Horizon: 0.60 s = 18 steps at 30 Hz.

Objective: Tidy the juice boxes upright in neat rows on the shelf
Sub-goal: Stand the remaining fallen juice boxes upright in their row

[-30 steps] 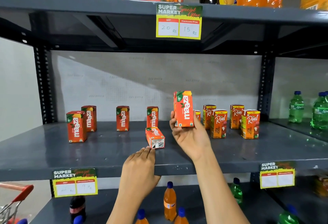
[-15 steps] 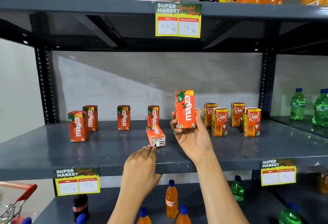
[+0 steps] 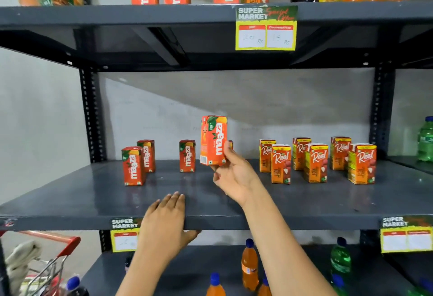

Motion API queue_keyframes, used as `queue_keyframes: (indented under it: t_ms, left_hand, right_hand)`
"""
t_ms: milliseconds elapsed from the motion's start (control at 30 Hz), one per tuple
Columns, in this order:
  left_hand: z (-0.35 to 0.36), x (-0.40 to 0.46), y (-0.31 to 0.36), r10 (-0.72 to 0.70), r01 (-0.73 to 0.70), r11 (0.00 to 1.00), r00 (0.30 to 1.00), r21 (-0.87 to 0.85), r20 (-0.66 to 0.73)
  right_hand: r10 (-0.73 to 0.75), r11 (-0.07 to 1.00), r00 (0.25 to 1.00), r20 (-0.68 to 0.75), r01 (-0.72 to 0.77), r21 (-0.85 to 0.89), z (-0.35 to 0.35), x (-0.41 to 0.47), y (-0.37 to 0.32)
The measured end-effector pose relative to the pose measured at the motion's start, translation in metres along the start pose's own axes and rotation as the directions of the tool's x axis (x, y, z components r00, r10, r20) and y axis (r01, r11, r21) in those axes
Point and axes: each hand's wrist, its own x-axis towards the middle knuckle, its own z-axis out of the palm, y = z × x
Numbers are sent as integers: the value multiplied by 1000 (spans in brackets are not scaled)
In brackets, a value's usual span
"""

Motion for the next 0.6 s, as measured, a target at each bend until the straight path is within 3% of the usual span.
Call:
queue_keyframes:
  t_ms: [133,267,467,600]
  left_hand:
    - [3,1,1,-2,2,1000,1000,-1,-3]
    - [7,1,-2,7,-7,1000,1000,-6,-15]
    - [10,1,-3,5,-5,1000,1000,-2,-15]
    - [10,1,-3,-3,3,1000,1000,2,-23]
  right_hand:
    - [42,999,999,-34,-43,-23,32,23,21]
    - [27,939,998,-48,-42,-341,51,50,40]
    - [-24,649,987,-158,-105,-754,44,77,62]
    - [-23,470,986,-167,-137,-872,41,75,66]
